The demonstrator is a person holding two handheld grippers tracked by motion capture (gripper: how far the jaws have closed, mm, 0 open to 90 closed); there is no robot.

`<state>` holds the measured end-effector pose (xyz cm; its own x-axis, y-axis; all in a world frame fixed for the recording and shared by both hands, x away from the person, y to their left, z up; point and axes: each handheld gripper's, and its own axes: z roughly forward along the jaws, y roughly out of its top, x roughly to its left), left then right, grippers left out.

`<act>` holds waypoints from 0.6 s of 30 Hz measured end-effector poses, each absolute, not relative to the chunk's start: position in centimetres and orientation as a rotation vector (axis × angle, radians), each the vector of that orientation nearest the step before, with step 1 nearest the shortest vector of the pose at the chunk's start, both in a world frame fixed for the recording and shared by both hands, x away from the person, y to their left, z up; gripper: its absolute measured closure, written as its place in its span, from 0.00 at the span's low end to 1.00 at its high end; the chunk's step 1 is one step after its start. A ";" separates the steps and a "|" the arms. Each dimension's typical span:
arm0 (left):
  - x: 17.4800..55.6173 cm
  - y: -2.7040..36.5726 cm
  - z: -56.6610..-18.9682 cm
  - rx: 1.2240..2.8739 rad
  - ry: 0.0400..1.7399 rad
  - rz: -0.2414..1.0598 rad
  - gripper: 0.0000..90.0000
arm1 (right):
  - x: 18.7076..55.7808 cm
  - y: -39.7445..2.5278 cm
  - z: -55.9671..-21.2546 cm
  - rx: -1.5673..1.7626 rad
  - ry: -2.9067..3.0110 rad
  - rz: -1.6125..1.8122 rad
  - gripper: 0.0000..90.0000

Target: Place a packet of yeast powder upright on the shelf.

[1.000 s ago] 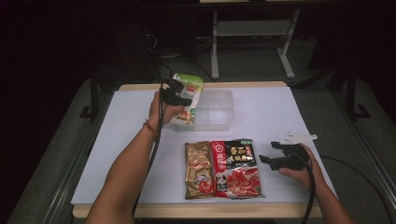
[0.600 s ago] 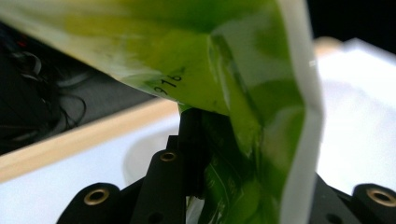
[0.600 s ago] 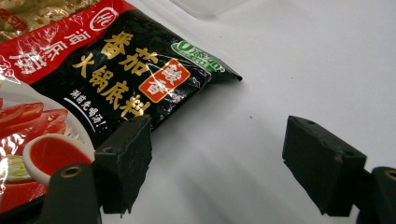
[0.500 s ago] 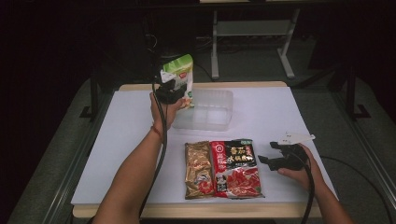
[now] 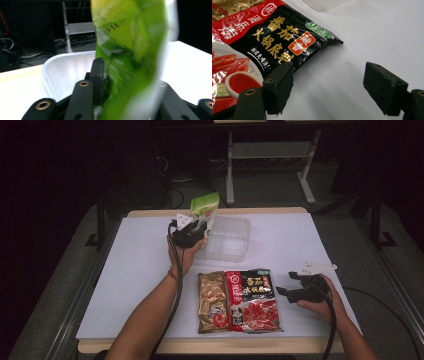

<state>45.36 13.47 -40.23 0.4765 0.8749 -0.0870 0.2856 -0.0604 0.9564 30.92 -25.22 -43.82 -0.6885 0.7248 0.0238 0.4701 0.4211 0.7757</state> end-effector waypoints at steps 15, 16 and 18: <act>45.5 16.5 -37.2 1.934 0.819 0.551 0.67 | 30.9 -25.0 -44.0 1.029 2.393 1.121 0.26; 45.0 16.6 -37.5 1.985 0.759 0.574 0.68 | 30.9 -25.0 -44.0 1.028 2.394 1.119 0.26; 44.5 16.7 -37.7 2.007 0.730 0.588 0.75 | 30.9 -25.0 -44.0 1.025 2.397 1.115 0.26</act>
<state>44.54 16.74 -37.70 0.7132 0.6903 0.1215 0.2660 -0.4270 0.8642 30.93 -24.96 -44.03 -0.6982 0.7155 0.0232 0.4787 0.4425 0.7583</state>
